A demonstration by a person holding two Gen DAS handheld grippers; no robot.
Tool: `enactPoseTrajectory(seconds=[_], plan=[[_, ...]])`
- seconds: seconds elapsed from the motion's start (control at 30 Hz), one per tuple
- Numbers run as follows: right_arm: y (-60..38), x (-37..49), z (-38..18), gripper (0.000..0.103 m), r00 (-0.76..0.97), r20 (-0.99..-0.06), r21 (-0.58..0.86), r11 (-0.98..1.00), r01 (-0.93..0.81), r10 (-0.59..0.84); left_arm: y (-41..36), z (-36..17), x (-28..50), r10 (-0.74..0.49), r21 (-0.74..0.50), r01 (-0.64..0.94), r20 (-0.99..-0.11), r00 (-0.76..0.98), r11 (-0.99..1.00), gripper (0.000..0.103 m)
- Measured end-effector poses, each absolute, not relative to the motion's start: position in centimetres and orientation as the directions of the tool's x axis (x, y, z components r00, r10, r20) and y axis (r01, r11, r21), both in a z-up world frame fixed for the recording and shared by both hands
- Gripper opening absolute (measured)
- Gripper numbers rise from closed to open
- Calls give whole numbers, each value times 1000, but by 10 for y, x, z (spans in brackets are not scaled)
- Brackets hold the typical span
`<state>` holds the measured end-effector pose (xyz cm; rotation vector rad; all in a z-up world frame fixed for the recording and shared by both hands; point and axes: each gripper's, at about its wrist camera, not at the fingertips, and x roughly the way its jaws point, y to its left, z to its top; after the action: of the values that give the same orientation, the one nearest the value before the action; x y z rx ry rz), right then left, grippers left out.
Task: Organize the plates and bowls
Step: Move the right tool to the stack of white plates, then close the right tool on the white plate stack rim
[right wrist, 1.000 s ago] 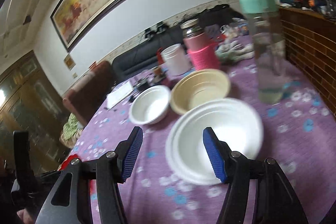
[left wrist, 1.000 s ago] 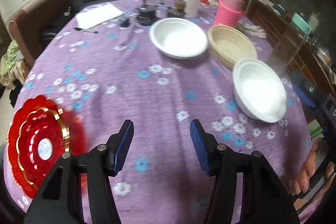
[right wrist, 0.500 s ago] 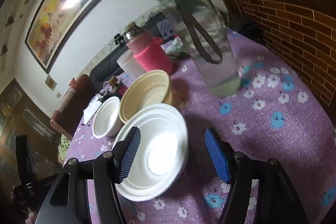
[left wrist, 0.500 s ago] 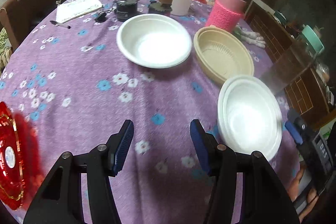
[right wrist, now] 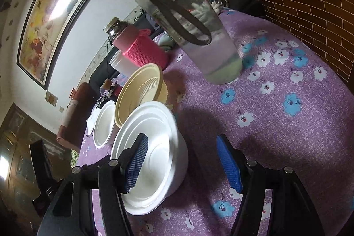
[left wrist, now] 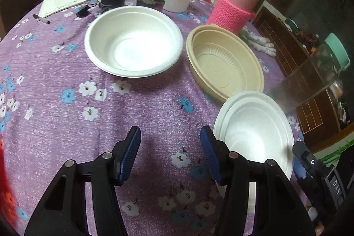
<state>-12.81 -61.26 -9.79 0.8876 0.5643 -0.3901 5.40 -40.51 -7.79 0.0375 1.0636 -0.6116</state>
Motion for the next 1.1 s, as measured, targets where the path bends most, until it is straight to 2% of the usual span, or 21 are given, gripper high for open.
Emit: enactPoseTrajectory(seconds=[0.3,0.5,0.6,0.83,0.97,1.0,1.1], plan=[[-608,-125,-102,67,779,-622,611,571,548,-83,-401,-73,51,-486,-265,513,-795,362,816,54],[-606,-123,-102,67,775,-626,601,578,552,-89,-395,-66,51,-583,-356,544,-743,328,760,55],[-605,-121,-102,67,775,-626,598,583,550,-88,-394,-64,49,-597,-362,552,-730,333,751,61],[-602,-116,-101,67,777,-624,589,601,540,-87,-388,-56,50,-595,-343,555,-712,373,758,64],[-600,-111,-103,67,769,-634,581,607,542,-79,-375,-55,61,-687,-481,533,-662,298,696,65],[-599,-110,-103,67,768,-635,580,609,542,-78,-374,-56,62,-695,-493,533,-659,288,688,71],[-598,-108,-103,67,767,-638,576,615,539,-74,-384,-63,61,-667,-466,542,-698,261,699,72]])
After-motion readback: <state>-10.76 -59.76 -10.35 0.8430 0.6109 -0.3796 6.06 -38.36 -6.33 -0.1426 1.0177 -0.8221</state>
